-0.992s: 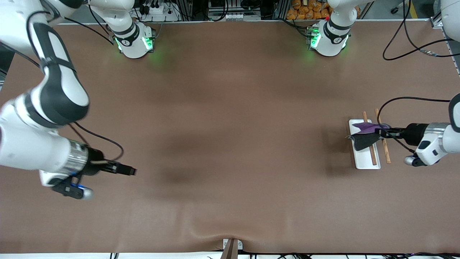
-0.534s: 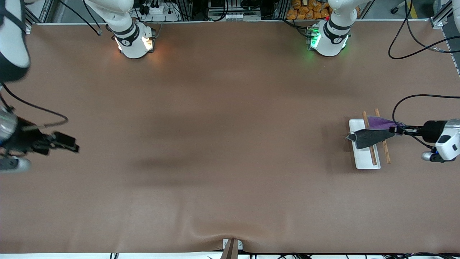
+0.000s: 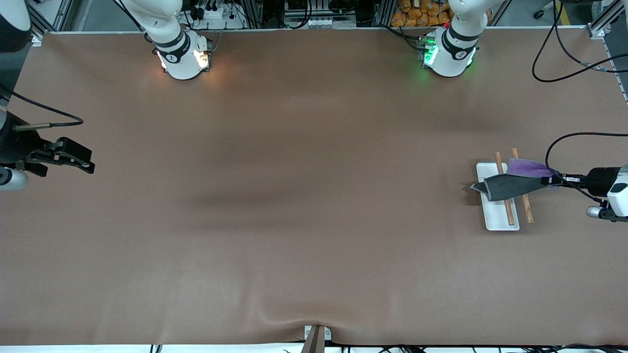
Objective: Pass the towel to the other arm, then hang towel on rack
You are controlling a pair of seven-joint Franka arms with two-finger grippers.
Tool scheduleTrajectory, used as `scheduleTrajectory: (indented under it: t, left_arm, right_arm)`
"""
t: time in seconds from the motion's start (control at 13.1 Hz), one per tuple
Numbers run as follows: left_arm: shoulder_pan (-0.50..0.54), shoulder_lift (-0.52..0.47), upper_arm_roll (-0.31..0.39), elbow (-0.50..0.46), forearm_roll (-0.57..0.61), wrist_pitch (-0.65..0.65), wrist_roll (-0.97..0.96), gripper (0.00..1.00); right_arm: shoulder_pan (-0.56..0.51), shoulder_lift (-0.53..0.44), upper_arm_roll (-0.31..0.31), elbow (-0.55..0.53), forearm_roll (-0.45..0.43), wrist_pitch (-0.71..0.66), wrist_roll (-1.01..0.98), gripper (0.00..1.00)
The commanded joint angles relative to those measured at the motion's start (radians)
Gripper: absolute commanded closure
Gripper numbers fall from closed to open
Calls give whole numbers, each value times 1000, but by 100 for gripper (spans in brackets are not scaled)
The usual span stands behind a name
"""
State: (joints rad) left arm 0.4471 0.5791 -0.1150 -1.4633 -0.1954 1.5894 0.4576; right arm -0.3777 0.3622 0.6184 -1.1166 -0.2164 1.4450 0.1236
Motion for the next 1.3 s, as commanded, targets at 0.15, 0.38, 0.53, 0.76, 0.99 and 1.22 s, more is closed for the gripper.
scheduleTrajectory:
  t: [0.15, 0.38, 0.53, 0.76, 0.99, 1.22]
  left_arm:
    - [16, 8, -11, 0, 5, 29, 46, 100]
    - [30, 15, -11, 0, -3, 32, 53, 100]
    - [38, 27, -11, -2, -13, 50, 79, 100]
    - [56, 45, -11, -2, -27, 66, 136, 100]
    - [54, 50, -11, -2, -29, 66, 136, 87]
    - [56, 51, -11, 0, -33, 66, 136, 0]
  right_arm:
    - [-4, -14, 11, -17, -18, 0, -7, 0]
    - [-3, -8, 9, -12, -18, 3, -9, 0]
    - [22, -8, 4, -11, -23, 2, -4, 0]
    - [77, -6, -57, 4, -58, -2, -6, 0]
    - [248, -12, -315, 23, 18, -5, -9, 0]
    - [385, -26, -596, 23, 210, -8, -12, 0]
